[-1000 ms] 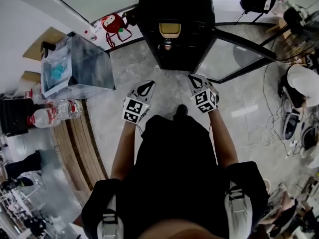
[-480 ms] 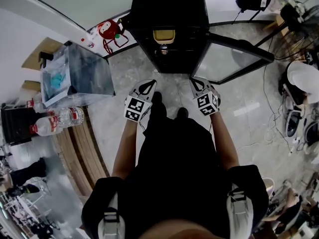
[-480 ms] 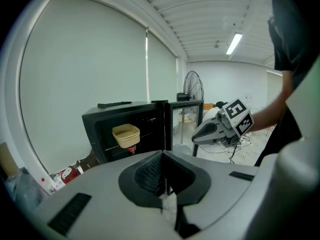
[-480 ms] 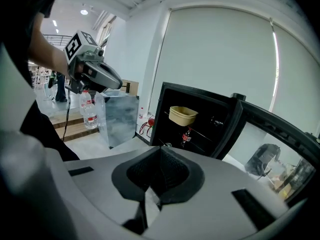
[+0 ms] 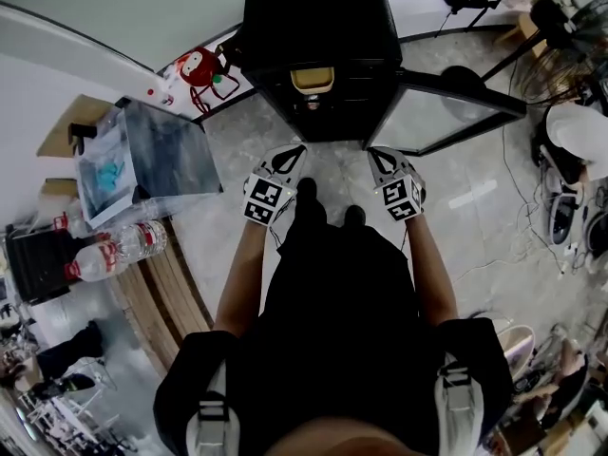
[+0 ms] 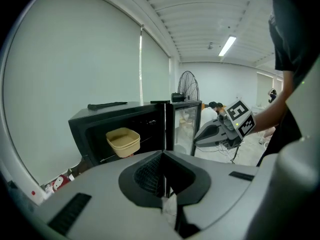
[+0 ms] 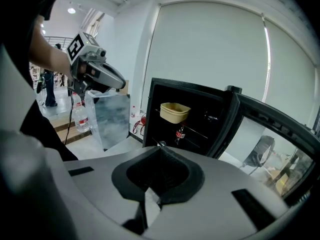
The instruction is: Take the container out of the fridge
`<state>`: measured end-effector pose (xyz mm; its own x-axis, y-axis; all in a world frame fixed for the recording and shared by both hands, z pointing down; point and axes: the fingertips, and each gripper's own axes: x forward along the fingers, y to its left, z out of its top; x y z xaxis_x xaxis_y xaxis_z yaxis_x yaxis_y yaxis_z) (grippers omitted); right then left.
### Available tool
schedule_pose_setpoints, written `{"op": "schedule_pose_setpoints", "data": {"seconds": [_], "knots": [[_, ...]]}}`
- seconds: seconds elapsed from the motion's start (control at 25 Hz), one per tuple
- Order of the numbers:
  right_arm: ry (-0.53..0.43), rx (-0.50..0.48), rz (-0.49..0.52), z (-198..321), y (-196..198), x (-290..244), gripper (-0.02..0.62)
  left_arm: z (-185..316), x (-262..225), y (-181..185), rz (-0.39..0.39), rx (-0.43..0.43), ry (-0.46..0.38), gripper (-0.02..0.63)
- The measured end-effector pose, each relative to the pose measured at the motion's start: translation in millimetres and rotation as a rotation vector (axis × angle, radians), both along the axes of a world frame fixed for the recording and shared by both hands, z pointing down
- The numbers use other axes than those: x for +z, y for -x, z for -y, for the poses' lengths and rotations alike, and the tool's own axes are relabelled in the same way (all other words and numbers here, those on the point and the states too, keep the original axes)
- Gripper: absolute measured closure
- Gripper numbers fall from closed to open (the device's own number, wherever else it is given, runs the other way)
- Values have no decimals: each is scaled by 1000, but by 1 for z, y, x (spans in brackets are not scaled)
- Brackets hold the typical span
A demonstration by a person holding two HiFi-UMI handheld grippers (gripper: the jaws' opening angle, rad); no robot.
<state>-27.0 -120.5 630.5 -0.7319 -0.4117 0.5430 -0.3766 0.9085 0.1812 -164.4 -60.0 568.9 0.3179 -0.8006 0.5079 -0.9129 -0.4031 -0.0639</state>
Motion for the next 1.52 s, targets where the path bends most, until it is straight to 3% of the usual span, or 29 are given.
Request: {"op": "schedule_pose_setpoints", "data": {"seconds": [0.96, 1.52], "knots": [[22, 250, -15, 59, 13, 1, 597, 109, 2, 30, 16, 248, 7, 588], [40, 305, -15, 71, 15, 9, 597, 143, 10, 35, 73, 306, 18, 588]]}}
